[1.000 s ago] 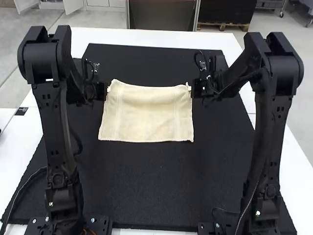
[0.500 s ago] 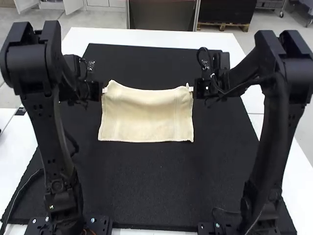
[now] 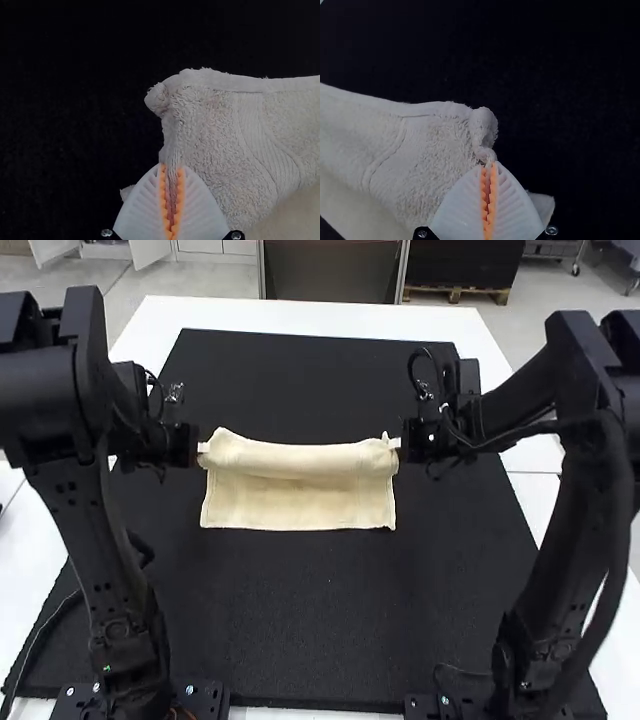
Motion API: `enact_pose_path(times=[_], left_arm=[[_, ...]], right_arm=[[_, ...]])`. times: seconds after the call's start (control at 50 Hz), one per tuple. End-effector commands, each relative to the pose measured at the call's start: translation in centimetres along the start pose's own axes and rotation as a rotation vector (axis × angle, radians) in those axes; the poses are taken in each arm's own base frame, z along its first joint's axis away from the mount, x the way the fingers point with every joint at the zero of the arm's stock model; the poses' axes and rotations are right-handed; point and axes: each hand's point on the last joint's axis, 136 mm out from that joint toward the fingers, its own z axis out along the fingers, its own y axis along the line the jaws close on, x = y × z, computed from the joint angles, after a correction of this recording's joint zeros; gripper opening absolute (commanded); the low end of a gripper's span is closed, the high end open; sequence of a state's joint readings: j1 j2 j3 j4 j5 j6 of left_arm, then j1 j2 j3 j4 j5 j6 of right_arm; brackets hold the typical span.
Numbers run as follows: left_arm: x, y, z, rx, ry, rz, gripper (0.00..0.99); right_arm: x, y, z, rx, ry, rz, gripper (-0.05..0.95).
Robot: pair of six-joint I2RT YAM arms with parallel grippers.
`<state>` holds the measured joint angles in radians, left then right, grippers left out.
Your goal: Fold the towel.
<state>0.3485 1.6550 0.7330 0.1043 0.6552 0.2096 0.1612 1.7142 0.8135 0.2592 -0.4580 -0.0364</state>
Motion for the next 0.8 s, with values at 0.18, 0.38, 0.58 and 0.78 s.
enact_pose_path(times=[0.18,0.38,0.58,0.78], left_arm=[[0.7,-1.2,-2.4,-0.013,-0.013,0.043,0.015],[2.8,-2.2,-2.8,-0.009,0.008,0.026,0.015],[4.8,-2.3,-3.0,-0.031,0.009,0.022,0.015],[6.5,-1.9,-3.1,-0.070,0.000,0.024,0.016]], right_arm=[[1.7,0.3,-1.7,-0.009,0.016,0.028,-0.02],[4.5,0.3,-1.8,-0.009,0.068,0.045,-0.02],[6.5,0.2,-1.8,-0.006,0.086,0.056,-0.02],[8.1,0.0,-1.5,-0.004,0.104,0.053,-0.01]])
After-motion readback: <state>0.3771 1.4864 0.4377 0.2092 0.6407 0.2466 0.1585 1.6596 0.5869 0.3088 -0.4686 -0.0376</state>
